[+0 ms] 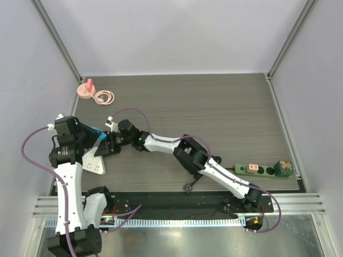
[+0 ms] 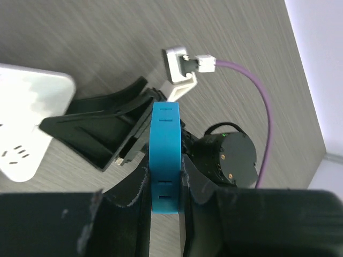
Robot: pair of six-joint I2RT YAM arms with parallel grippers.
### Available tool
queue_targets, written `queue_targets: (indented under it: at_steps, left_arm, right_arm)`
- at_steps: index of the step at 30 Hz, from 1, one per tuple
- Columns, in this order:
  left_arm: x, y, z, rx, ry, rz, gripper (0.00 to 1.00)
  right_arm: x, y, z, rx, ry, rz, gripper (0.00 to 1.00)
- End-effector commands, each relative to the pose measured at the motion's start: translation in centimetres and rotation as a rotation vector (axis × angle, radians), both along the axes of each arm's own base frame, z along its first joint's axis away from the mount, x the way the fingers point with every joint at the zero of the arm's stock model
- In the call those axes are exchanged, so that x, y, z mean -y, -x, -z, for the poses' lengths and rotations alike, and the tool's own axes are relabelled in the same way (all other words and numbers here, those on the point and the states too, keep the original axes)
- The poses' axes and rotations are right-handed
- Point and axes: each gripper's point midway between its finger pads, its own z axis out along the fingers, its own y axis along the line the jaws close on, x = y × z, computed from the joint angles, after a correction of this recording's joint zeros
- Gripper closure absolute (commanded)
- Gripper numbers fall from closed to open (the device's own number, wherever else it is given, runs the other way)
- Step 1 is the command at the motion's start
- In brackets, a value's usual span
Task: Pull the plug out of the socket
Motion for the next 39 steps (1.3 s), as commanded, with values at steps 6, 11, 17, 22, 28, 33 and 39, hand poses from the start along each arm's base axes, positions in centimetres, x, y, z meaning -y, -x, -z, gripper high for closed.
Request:
queue_targets:
  at_steps: [6,11,17,22,28,33,39]
  left_arm:
    - [3.3,-2.5,-4.7,0.154,-0.034,0.165,1.0]
    - [5.1,-3.1,-5.0,0.164,-0.012,0.217,1.0]
    - [8.6,-4.1,-4.8,0.174,0.009,0.317,1.0]
    - [13.3,-5.3,-4.3,0.161,0.015,0.427,1.0]
    - [20.9,-8.3,-2.4,0.094,-0.017,0.58,1.0]
    - [27.5,-11.0,-0.2,0.101,0.099,0.702,1.0]
    - [31.9,-13.3,4.2,0.031,0.135,0.766,1.0]
  right_arm:
    - [3.5,-2.3,-1.9,0.086,-0.045,0.023,0.08]
    - [6.6,-5.3,-4.2,0.112,-0.066,0.116,0.04]
    - [14.4,-11.2,-5.1,0.21,0.046,0.347,0.04]
    - [24.6,-16.1,-4.2,0.243,0.162,0.616,0.03]
    - [35.0,-19.1,-8.4,0.365,0.171,0.87,0.02]
    - [43.2,-20.8,-9.0,0.461,0.277,1.064,0.0]
    - [48.1,-22.2,-7.8,0.366,0.269,1.154,0.0]
